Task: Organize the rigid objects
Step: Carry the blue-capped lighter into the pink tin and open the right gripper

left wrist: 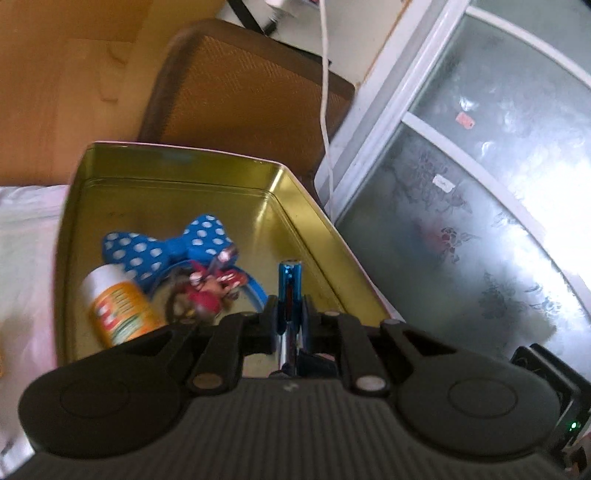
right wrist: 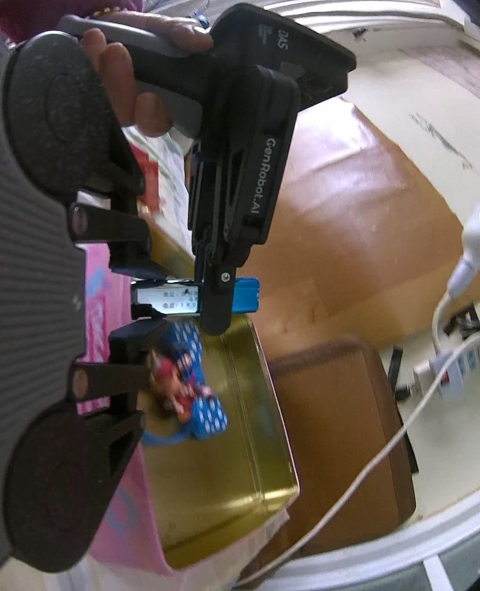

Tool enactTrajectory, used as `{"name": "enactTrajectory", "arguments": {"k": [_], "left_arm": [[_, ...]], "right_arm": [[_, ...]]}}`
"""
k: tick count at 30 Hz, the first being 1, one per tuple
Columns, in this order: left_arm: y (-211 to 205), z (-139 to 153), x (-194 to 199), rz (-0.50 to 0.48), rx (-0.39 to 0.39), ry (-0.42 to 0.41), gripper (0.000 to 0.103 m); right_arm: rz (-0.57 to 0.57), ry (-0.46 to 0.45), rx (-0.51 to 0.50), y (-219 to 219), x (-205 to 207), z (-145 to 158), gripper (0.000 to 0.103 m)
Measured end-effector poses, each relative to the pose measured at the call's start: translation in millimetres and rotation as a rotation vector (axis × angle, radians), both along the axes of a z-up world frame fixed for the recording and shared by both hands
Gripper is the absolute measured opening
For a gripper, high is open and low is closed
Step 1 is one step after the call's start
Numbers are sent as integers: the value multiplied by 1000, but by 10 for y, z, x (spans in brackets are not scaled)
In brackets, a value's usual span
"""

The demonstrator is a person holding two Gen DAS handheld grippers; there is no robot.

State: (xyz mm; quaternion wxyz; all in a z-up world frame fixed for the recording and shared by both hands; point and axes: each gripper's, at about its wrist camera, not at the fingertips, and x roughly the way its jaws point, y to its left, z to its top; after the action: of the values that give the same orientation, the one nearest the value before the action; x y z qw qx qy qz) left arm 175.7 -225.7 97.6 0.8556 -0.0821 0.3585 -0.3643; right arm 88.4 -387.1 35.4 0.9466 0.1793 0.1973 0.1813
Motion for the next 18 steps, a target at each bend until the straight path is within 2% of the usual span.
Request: {"name": "enactTrajectory", "arguments": {"k": [8, 11, 12, 14, 18], "left_arm": [[-373, -90, 182, -8, 31, 13, 15], [-453, -146, 197, -2, 58, 18, 21], [-471, -164, 182, 10, 85, 7, 25], [-472, -164, 125, 53, 140, -47, 27], [-349, -142, -17, 107, 226, -127, 27]], "right_arm": [[-65, 11, -23, -280, 127, -74, 25], [-138, -13, -75, -313, 106, -73, 25], [-174, -24, -97, -307, 75, -55, 27], [-240, -35, -141, -294, 62, -56, 28], [-266, -51, -114, -313, -13, -9, 28]]}}
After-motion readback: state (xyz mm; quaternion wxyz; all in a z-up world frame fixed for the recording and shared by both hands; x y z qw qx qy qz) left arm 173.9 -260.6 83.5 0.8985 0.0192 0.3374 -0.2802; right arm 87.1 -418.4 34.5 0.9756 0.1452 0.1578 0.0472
